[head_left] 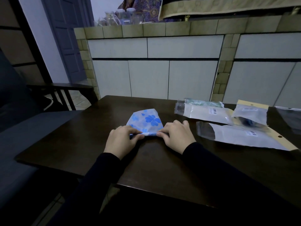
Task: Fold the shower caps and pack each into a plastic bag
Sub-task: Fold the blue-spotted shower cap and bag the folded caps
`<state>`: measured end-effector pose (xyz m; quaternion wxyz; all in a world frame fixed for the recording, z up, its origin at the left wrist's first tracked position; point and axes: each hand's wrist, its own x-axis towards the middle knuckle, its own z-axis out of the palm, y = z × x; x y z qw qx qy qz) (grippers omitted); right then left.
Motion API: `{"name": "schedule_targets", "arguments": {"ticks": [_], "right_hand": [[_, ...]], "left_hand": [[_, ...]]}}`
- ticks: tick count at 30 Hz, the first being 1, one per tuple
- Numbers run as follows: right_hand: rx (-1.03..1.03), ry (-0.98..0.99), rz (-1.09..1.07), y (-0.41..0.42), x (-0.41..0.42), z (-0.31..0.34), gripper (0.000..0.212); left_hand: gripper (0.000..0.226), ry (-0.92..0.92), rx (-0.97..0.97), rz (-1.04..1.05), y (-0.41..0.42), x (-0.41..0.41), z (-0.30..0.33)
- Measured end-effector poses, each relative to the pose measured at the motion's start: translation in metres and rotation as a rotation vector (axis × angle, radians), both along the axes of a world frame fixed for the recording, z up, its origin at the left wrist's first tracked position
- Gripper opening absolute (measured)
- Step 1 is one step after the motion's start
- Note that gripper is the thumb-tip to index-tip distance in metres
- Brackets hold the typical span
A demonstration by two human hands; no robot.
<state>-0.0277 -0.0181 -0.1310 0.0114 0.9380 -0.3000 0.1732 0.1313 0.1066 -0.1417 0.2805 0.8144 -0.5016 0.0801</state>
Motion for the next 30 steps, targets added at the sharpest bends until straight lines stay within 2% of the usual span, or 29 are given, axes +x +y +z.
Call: {"name": "schedule_targets", "arguments": {"ticks": [7,11,17,21,25,28,30], "right_hand": [[0.001,-0.042,-0.032,-0.002,0.003,-0.003,0.036],[-0.032,-0.019,-0.055,-0.001,0.005,-0.007,0.039],[-0.191,-0.126,0.068,-0.002,0.001,-0.011,0.024],[-0.246,-0.198,0.165,-0.006,0.001,-0.013,0.006],[-0.281,-0.225,0.205,-0.006,-0.002,-0.013,0.002],[-0.201,-0.115,0.179,-0.004,-0.004,-0.009,0.018],[-0.118,-0.016,0.150,-0.004,-0.007,-0.008,0.029]], "left_hand": [[0.022,-0.026,0.017,0.018,-0.002,-0.003,0.002],[0.015,0.010,-0.007,0.009,-0.002,-0.006,0.002],[0.011,-0.279,-0.112,-0.044,0.000,-0.005,-0.003],[0.008,-0.204,-0.087,-0.111,0.002,-0.003,-0.005],[0.015,-0.178,-0.092,-0.051,0.003,-0.003,-0.004],[0.018,-0.141,-0.052,-0.018,0.003,-0.004,-0.004],[0.016,-0.046,-0.013,-0.020,0.005,-0.002,-0.004]]}}
